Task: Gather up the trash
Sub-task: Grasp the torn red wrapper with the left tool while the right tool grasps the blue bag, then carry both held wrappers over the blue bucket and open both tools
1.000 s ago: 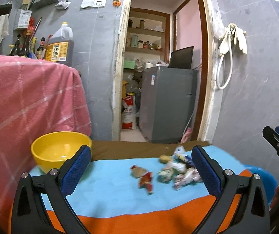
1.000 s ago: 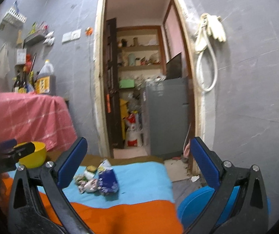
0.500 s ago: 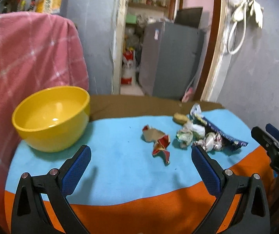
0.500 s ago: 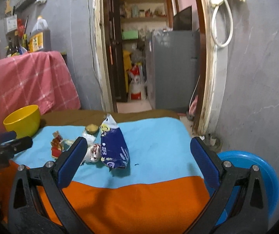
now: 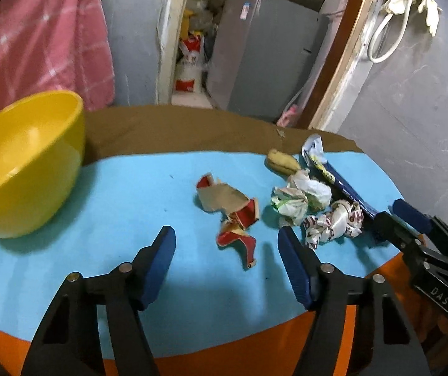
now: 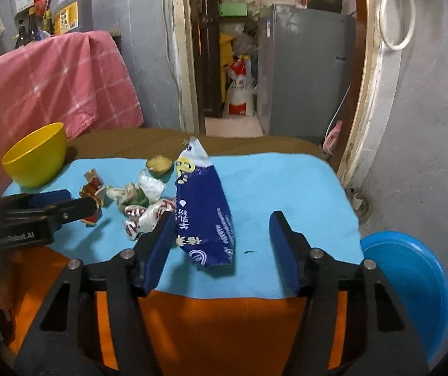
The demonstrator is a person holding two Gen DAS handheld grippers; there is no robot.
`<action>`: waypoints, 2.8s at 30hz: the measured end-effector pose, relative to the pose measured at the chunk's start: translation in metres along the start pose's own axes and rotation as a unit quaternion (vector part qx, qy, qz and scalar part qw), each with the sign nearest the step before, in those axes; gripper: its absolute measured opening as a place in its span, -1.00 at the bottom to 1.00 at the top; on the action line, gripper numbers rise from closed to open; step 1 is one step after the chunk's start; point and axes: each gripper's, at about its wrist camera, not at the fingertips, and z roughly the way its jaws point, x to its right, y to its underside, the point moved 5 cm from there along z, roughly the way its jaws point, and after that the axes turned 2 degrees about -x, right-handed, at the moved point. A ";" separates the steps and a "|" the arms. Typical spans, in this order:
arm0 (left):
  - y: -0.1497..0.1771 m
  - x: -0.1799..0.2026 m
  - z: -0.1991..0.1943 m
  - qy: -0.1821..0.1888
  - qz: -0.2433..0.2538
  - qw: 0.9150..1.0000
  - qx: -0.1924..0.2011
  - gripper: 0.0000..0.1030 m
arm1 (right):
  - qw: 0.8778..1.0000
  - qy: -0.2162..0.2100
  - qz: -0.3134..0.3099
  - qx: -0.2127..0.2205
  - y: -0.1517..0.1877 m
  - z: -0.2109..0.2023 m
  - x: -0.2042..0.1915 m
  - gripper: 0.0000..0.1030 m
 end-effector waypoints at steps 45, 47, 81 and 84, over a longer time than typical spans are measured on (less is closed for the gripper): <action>-0.001 0.105 -0.100 0.031 0.091 0.963 0.250 -0.75 | 0.963 0.038 0.028 0.263 0.003 -0.124 0.030 -0.02; -0.004 0.124 -0.105 0.045 0.104 0.958 0.263 -0.74 | 0.955 0.061 0.030 0.288 0.005 -0.141 0.039 -0.02; 0.011 0.319 0.020 0.185 0.211 0.959 0.040 -0.71 | 0.937 0.188 0.238 0.172 0.073 -0.152 0.212 -0.01; 0.012 0.318 0.030 0.186 0.208 0.960 0.022 -0.63 | 0.938 0.186 0.245 0.160 0.072 -0.145 0.216 0.00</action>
